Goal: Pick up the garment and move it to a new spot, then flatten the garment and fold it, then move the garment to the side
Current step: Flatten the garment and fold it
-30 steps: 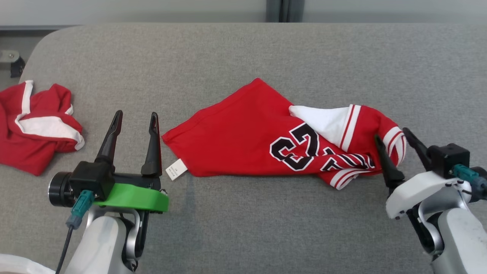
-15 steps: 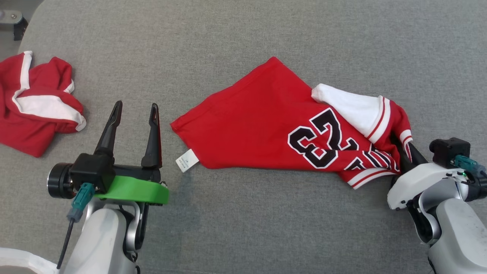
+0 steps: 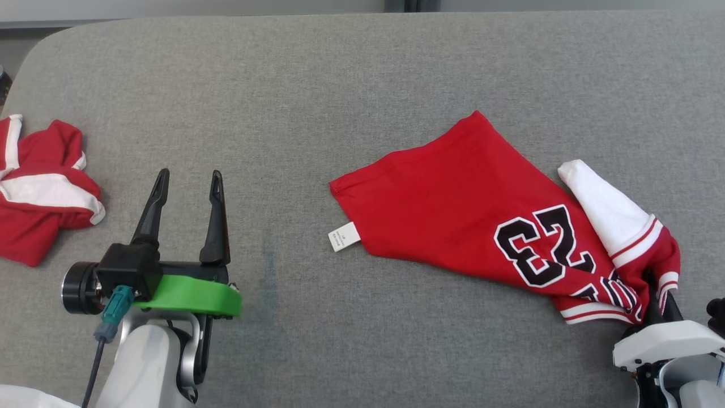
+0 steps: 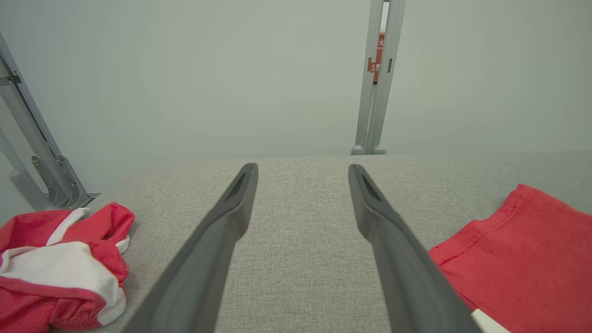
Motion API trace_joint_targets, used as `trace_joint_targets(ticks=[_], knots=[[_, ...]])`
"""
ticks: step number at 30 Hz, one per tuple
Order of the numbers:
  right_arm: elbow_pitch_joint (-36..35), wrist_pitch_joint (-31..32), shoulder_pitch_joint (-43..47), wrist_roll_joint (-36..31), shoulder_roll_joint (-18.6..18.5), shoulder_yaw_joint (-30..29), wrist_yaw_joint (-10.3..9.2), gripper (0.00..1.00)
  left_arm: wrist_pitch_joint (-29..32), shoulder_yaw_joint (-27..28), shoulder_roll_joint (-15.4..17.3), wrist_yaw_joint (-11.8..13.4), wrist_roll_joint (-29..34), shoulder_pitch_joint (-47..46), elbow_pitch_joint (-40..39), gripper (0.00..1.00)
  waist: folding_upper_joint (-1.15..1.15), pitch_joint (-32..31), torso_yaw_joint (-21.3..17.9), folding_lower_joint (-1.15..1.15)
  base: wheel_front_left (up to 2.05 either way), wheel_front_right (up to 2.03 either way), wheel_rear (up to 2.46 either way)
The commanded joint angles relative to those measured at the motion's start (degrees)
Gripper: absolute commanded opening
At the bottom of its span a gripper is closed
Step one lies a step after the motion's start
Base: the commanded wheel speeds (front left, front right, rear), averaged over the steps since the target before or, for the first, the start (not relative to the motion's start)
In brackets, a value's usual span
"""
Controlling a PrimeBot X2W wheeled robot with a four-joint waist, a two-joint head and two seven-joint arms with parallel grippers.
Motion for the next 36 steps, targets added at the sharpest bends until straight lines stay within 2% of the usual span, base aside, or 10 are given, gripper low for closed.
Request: trace_joint_targets(ticks=[1, 2, 5, 10, 18, 24, 36], knots=[[0.2, -0.5, 1.5, 0.4, 0.2, -0.4, -0.12, 0.91, 0.0, 0.2, 0.0, 0.0, 0.3, 0.8, 0.0, 1.0, 0.0, -0.9, -1.0, 0.0, 0.0, 0.0, 0.0], [0.0, -0.9, 1.8, 0.5, 0.2, 0.0, -0.12, 1.0, 0.0, 0.3, 0.0, -0.1, 0.2, 1.0, 0.1, 1.0, 0.0, -1.0, -1.1, 0.0, 0.0, 0.0, 0.0], [-2.7, -3.3, 2.0, -0.3, 0.3, 2.0, -0.06, 1.0, 0.0, 0.5, 0.0, 0.0, 0.3, 1.2, 0.2, 1.0, 0.0, -1.3, -1.5, 0.0, 0.0, 0.0, 0.0], [-11.2, -4.8, 2.0, -6.4, -0.5, 5.6, -0.06, 1.0, 0.0, 0.8, 0.1, 0.5, 0.6, 2.0, 0.4, 1.0, 0.0, -1.9, -2.2, 0.0, 0.0, 0.0, 0.0], [-22.1, 0.8, 4.2, -10.1, -2.6, 11.6, -0.06, 1.0, 0.0, 1.3, 0.7, 1.1, 0.5, 4.6, 0.8, 1.0, 0.0, -4.6, -3.0, 0.0, 0.0, 0.0, 0.0], [-25.9, 4.6, 6.4, -10.5, -2.9, 13.9, -0.07, 1.0, 0.1, 1.2, 0.9, 1.7, 0.1, 7.0, 0.8, 1.0, 0.0, -6.7, -2.9, 0.0, 0.0, 0.0, 0.0], [-28.5, 6.3, 7.8, -9.7, -2.5, 14.0, -0.06, 1.0, 0.8, 0.7, 1.2, 2.2, -0.4, 8.1, 0.1, 1.0, 0.0, -7.2, -2.6, 0.0, 0.0, 0.0, 0.0]])
